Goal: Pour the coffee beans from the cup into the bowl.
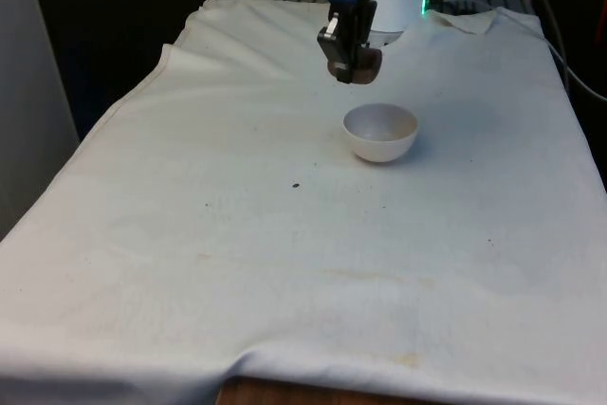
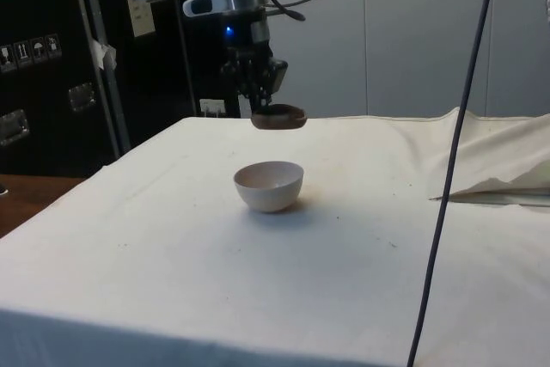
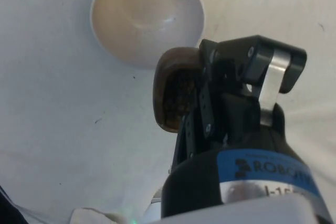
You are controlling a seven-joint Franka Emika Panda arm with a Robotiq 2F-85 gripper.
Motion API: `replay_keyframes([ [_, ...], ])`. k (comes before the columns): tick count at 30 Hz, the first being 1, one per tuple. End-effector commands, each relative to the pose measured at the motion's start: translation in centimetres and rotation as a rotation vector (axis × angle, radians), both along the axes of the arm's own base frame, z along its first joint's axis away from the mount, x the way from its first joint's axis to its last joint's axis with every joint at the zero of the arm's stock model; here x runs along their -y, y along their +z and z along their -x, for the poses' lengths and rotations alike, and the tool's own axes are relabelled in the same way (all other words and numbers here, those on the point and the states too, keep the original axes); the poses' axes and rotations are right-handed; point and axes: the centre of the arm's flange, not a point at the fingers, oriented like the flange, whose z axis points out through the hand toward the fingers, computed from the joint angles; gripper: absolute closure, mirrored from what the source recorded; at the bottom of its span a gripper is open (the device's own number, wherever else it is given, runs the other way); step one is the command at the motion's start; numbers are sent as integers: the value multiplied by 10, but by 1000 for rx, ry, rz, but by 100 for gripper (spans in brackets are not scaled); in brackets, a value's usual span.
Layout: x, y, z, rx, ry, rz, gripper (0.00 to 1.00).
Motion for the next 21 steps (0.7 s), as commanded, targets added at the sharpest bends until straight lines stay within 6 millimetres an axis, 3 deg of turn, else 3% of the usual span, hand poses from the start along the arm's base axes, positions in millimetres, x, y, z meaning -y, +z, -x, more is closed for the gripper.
replay_keyframes([
  [1, 5, 0, 1, 11, -2, 13, 100],
  [11, 29, -1, 3, 10, -28, 18, 100],
  [21, 33, -4, 2, 12, -81, 24, 100],
])
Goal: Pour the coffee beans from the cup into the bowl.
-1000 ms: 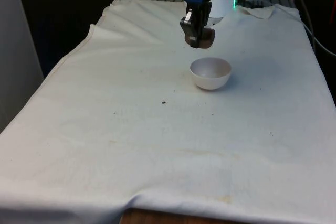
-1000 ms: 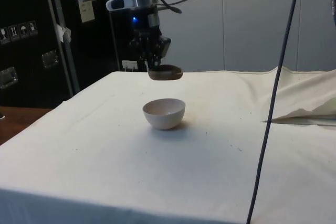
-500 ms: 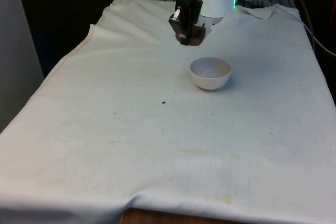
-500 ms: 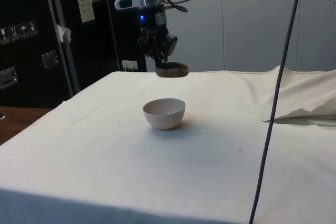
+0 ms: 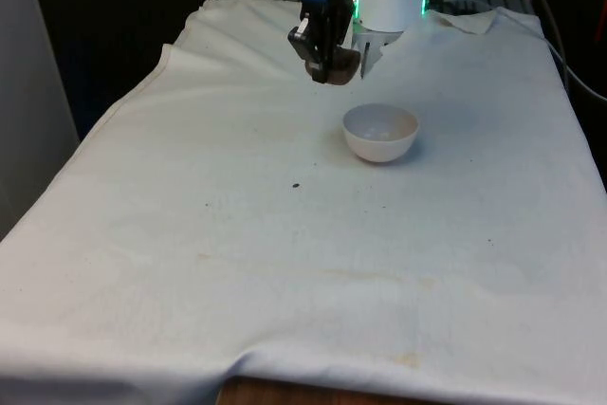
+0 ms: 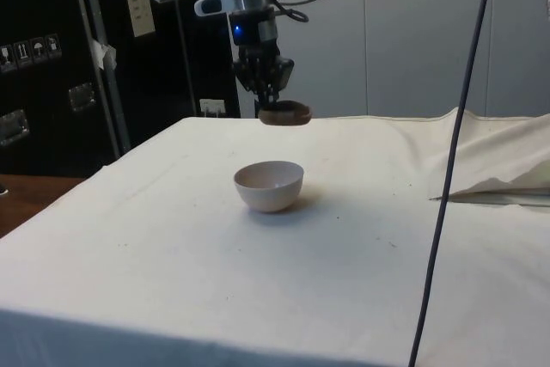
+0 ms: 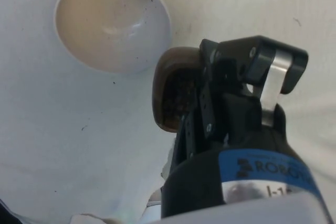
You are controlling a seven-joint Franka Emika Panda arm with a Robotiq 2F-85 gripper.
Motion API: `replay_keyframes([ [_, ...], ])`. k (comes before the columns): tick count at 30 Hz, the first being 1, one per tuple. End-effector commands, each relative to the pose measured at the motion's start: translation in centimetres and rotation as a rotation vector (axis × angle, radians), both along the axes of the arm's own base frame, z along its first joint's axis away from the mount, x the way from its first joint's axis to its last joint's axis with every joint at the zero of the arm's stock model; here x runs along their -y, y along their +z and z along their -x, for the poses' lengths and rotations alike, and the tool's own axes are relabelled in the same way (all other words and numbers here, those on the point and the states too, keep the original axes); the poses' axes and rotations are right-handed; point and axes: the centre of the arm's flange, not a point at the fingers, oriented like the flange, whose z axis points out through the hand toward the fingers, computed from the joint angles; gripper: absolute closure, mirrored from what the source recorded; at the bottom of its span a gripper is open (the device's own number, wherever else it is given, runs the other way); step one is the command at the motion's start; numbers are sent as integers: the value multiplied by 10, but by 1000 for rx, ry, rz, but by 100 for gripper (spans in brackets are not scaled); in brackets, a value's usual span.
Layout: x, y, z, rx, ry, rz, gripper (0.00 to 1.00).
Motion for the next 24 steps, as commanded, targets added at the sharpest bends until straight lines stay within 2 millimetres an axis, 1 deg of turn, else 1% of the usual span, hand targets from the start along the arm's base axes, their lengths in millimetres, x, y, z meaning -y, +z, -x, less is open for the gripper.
replay_keyframes([
  [1, 1, -1, -1, 8, -13, 10, 100],
  [24, -5, -1, -5, 34, -180, 10, 100],
])
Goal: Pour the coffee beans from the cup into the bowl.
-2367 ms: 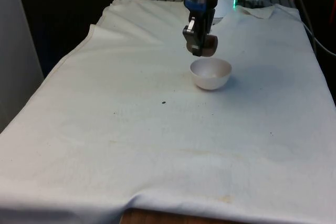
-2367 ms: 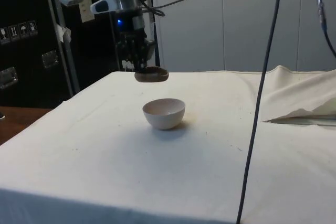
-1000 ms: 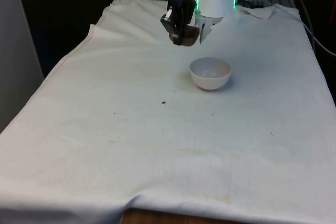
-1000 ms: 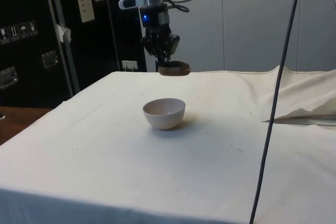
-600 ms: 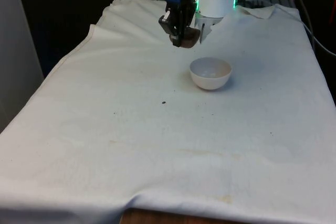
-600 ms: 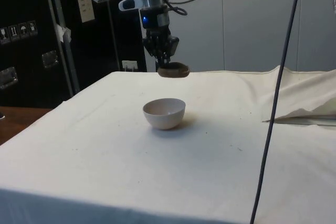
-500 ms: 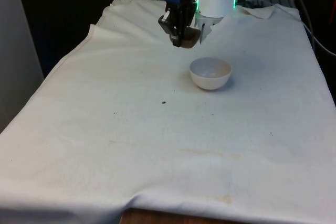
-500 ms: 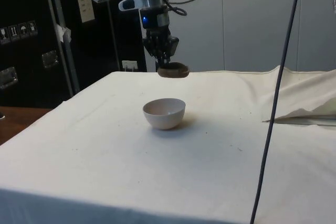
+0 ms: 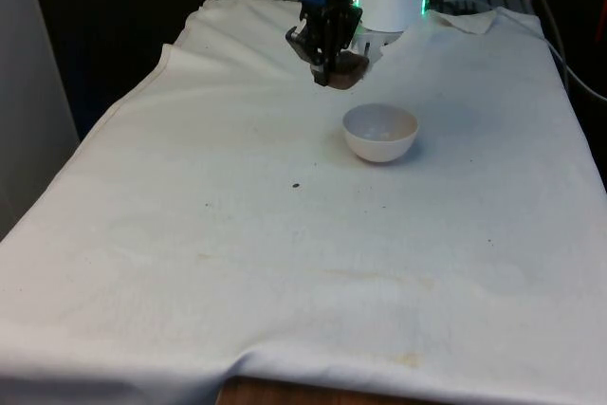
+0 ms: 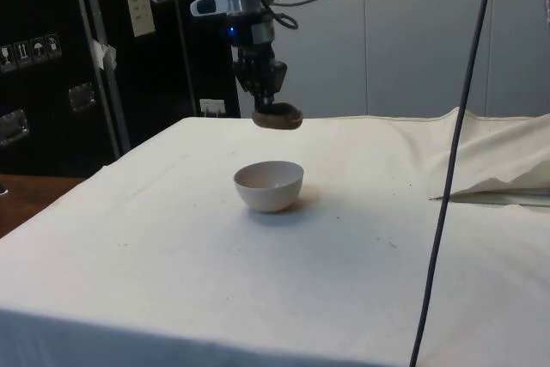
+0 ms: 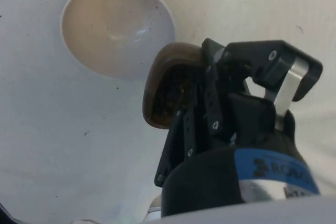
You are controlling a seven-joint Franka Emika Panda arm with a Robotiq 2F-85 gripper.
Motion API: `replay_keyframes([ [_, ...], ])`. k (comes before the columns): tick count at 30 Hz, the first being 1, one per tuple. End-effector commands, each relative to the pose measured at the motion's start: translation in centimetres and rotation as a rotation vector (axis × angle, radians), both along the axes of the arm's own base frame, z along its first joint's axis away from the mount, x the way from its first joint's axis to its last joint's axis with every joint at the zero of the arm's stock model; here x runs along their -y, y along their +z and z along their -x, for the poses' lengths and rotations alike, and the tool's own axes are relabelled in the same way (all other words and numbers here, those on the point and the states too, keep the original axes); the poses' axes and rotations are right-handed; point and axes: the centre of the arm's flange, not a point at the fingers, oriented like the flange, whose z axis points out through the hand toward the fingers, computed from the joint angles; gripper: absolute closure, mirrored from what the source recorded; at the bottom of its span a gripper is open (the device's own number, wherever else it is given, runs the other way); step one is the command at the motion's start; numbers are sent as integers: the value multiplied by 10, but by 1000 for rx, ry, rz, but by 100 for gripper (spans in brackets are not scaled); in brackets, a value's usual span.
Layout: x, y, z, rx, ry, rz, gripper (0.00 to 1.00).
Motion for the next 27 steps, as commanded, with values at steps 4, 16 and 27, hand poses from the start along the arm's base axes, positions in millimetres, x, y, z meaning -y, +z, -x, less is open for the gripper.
replay_keyframes([
  [4, 0, 0, -2, 16, -32, 4, 100],
  [16, -4, -1, -5, 40, -115, 8, 100],
  [27, -6, 0, -4, 51, -175, 10, 100],
])
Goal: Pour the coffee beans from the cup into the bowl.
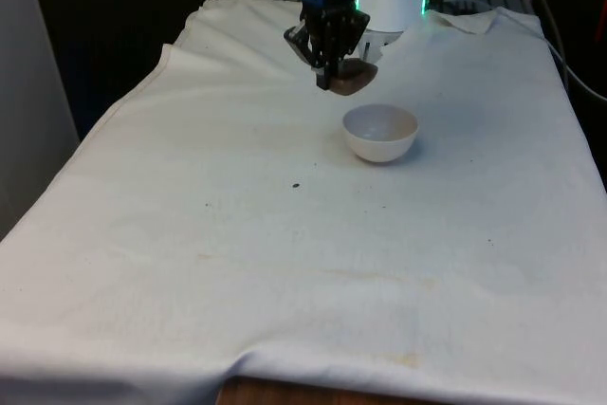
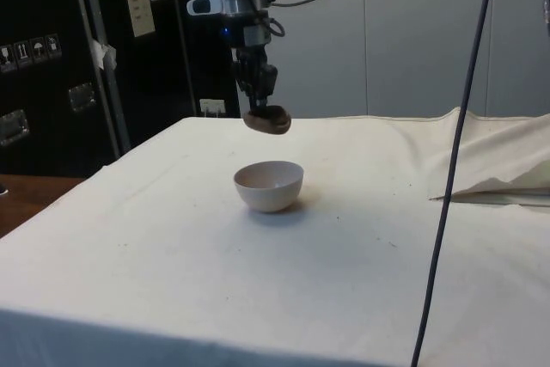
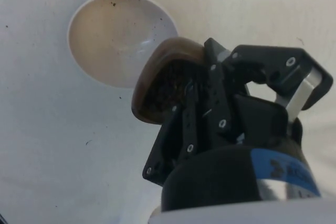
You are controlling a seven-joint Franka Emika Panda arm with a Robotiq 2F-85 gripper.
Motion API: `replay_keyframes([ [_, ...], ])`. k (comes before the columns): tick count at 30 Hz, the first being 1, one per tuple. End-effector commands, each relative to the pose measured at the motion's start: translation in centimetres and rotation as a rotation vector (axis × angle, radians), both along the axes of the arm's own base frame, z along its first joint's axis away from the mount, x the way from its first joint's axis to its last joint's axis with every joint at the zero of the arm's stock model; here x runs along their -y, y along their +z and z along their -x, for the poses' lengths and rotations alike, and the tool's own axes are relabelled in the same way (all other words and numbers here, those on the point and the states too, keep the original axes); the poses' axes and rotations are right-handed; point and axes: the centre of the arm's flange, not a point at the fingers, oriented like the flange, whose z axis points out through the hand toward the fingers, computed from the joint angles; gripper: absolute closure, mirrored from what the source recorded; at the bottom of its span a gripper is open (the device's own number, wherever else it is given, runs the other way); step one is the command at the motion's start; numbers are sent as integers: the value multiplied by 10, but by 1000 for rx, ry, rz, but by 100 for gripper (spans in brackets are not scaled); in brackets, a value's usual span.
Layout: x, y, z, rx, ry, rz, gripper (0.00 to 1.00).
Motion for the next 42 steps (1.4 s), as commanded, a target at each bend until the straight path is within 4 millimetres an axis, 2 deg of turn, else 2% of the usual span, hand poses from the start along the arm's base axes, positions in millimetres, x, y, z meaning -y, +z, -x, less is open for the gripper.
replay_keyframes([
  [1, -1, 1, 0, 14, -10, 4, 100],
  [32, -4, -7, -2, 42, -171, 2, 100],
  [42, -3, -2, 7, 51, -220, 4, 100],
])
